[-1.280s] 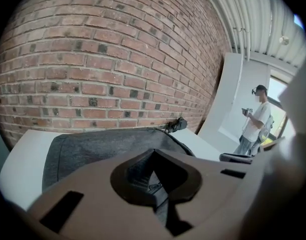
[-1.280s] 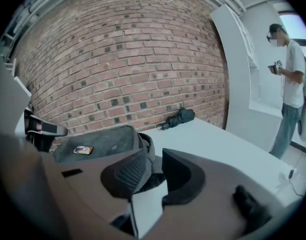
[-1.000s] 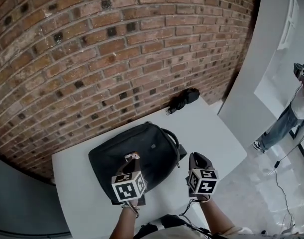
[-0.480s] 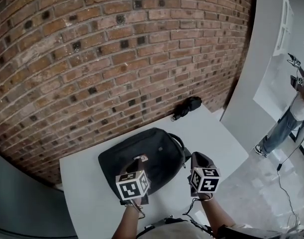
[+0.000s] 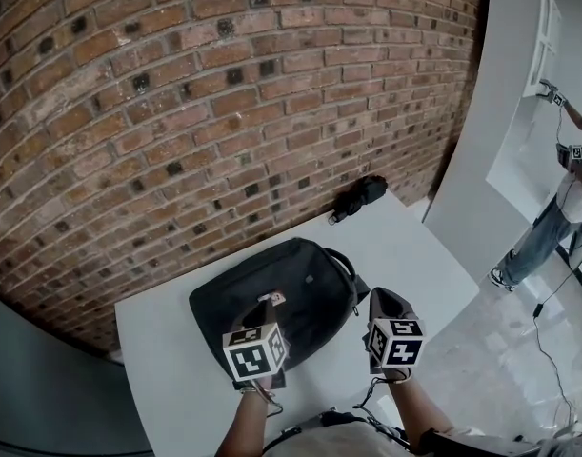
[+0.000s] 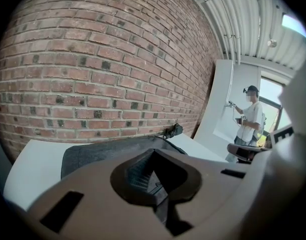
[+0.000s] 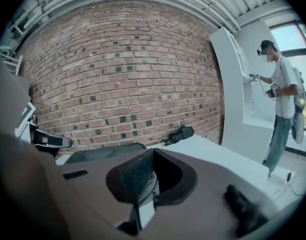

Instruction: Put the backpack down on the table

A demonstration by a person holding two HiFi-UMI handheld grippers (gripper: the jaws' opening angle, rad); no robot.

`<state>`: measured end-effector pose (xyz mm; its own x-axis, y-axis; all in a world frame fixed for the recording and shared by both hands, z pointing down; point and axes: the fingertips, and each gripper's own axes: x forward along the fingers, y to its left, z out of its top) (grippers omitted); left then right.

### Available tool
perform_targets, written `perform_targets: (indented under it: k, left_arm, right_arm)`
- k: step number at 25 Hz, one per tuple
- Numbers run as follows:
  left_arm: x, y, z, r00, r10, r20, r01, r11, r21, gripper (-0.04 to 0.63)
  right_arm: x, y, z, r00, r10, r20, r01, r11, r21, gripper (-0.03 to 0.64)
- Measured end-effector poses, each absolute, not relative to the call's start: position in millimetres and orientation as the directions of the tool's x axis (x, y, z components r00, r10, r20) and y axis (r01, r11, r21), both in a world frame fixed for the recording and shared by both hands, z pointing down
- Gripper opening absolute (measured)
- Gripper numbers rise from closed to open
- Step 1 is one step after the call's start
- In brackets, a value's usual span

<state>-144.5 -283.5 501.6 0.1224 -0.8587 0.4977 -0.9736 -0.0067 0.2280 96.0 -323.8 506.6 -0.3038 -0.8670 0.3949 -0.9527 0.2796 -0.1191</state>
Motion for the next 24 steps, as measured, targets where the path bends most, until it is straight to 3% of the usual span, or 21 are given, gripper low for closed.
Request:
perform_targets:
  k: [24]
  left_arm:
    - [-144.7, -301.7, 505.4, 0.123, -0.852, 0.509, -0.980, -0.023, 0.197, 0.011]
  right_arm:
    - [90.9, -338.1, 515.2, -0.317, -0.849, 0.424, -0.948, 0.296, -0.117, 0.031]
